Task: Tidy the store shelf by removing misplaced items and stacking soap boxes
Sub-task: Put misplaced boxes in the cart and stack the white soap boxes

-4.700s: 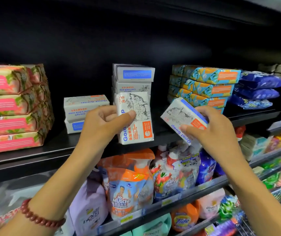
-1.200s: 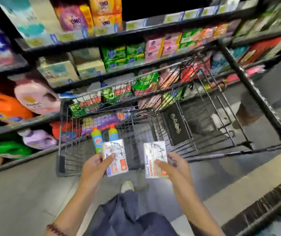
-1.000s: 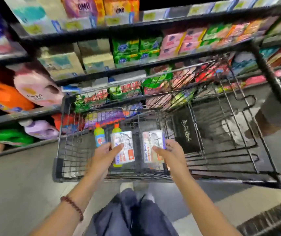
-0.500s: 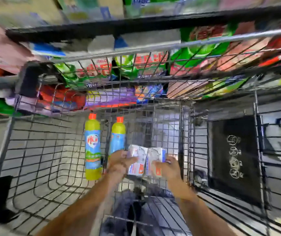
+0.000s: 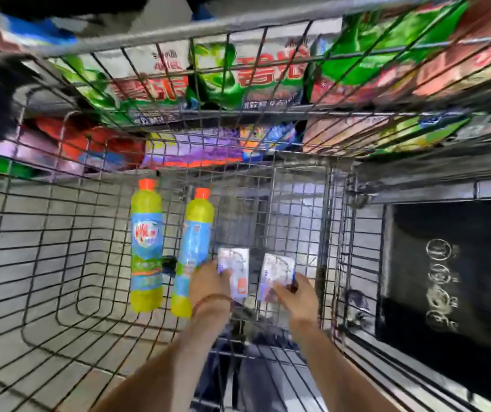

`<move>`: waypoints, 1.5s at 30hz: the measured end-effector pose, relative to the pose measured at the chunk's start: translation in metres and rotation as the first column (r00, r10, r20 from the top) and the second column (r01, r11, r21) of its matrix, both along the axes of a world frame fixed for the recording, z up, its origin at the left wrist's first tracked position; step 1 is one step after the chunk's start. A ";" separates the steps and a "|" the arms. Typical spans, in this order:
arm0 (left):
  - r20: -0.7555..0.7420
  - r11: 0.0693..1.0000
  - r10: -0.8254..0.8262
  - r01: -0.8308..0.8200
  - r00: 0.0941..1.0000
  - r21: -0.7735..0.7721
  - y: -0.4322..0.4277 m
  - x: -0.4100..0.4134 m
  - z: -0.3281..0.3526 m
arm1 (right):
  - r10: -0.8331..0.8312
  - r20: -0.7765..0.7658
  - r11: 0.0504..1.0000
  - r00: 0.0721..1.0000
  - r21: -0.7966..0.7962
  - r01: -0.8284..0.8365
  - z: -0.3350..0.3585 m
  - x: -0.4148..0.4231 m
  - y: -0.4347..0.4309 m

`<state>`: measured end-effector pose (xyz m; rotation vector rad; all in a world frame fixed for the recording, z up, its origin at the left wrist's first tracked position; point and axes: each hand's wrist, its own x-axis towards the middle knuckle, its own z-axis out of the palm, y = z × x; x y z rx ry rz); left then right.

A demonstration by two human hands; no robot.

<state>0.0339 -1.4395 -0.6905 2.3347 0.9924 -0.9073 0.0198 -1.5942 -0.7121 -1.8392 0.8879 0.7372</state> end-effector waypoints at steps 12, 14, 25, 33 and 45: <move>0.106 0.923 -0.219 0.241 0.970 -0.300 0.042 -0.024 0.184 | 0.744 0.053 0.654 0.667 -0.265 -0.709 0.151 -0.008 0.003; 0.241 0.909 -0.199 0.270 0.950 -0.317 0.059 -0.043 0.226 | 0.836 0.106 0.539 0.538 -0.346 -0.768 0.195 -0.019 0.007; 0.434 0.924 -0.297 0.370 0.850 -0.092 0.113 -0.198 0.349 | 0.892 0.424 0.413 0.159 -0.618 -0.669 0.326 -0.122 0.027; 0.410 0.986 -0.164 0.148 0.897 0.071 0.095 -0.261 0.364 | 0.882 0.416 0.184 -0.223 -0.738 -0.650 0.350 -0.118 0.052; 0.389 0.908 0.391 -0.419 0.834 -0.015 0.056 -0.440 0.359 | 0.793 0.466 -0.069 -0.393 -0.572 -0.817 0.336 -0.212 0.084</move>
